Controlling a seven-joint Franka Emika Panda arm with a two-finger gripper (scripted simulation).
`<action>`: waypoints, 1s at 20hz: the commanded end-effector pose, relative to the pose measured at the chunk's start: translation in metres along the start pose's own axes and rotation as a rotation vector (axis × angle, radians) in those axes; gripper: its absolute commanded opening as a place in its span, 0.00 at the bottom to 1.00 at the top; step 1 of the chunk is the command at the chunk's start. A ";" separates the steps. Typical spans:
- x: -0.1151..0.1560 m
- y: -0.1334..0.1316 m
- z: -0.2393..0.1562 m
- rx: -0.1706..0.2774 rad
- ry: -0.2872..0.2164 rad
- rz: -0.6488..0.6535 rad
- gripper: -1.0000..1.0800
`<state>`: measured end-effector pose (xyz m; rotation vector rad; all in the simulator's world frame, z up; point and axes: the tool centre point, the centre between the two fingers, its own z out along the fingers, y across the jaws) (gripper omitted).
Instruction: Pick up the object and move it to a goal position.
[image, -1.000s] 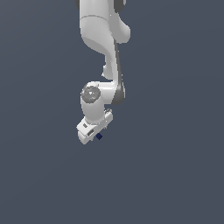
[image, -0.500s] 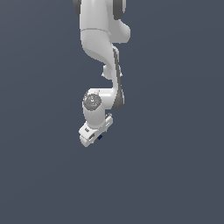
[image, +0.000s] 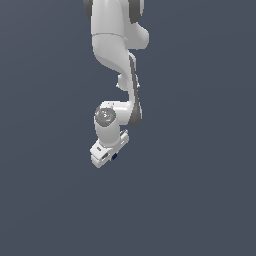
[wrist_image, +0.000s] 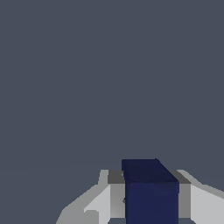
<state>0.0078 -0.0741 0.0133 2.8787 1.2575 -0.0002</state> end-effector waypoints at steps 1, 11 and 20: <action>0.000 0.000 0.000 0.000 0.000 0.000 0.00; -0.008 0.014 -0.035 0.000 0.000 0.000 0.00; -0.025 0.048 -0.118 0.001 0.001 -0.001 0.00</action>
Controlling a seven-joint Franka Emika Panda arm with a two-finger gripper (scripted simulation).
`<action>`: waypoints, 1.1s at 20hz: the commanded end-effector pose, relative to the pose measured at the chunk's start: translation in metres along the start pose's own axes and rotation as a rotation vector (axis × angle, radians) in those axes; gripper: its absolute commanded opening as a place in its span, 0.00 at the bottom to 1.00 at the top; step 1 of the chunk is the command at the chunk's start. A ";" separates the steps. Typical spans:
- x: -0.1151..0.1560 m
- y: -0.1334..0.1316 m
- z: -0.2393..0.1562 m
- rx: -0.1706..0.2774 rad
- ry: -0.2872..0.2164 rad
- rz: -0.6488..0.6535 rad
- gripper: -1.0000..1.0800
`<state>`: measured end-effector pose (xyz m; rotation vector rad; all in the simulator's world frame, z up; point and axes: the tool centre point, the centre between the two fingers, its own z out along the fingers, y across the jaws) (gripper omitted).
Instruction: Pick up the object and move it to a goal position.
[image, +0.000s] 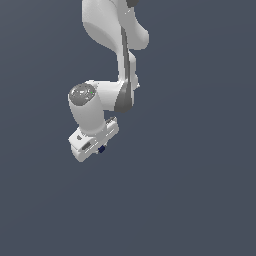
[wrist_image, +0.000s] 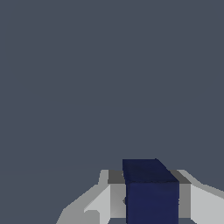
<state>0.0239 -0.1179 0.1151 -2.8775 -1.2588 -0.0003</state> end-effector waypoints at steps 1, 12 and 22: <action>-0.006 0.011 -0.027 0.000 0.001 0.000 0.00; -0.026 0.056 -0.130 0.000 0.001 0.000 0.00; -0.032 0.074 -0.168 0.000 0.000 0.001 0.00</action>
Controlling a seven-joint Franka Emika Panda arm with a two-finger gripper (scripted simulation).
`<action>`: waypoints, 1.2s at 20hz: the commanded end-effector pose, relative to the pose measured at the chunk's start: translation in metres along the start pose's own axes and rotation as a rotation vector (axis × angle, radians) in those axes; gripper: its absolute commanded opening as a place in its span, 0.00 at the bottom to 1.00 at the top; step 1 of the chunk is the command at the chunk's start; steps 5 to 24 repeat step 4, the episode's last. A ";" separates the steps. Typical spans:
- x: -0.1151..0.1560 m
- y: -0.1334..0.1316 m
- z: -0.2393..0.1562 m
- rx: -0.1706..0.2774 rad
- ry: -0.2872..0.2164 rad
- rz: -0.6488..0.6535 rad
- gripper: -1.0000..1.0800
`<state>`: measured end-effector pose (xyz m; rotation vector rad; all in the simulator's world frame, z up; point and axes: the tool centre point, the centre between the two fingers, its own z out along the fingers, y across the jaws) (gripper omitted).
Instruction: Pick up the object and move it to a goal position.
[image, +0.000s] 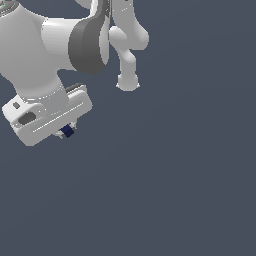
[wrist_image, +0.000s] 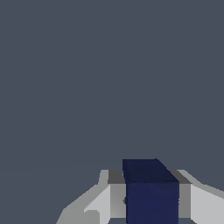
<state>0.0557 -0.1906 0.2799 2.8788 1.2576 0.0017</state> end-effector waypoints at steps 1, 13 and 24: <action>-0.001 0.002 -0.004 0.001 -0.001 0.000 0.00; -0.001 0.003 -0.006 0.001 -0.001 0.000 0.00; -0.001 0.003 -0.006 0.001 -0.001 0.000 0.00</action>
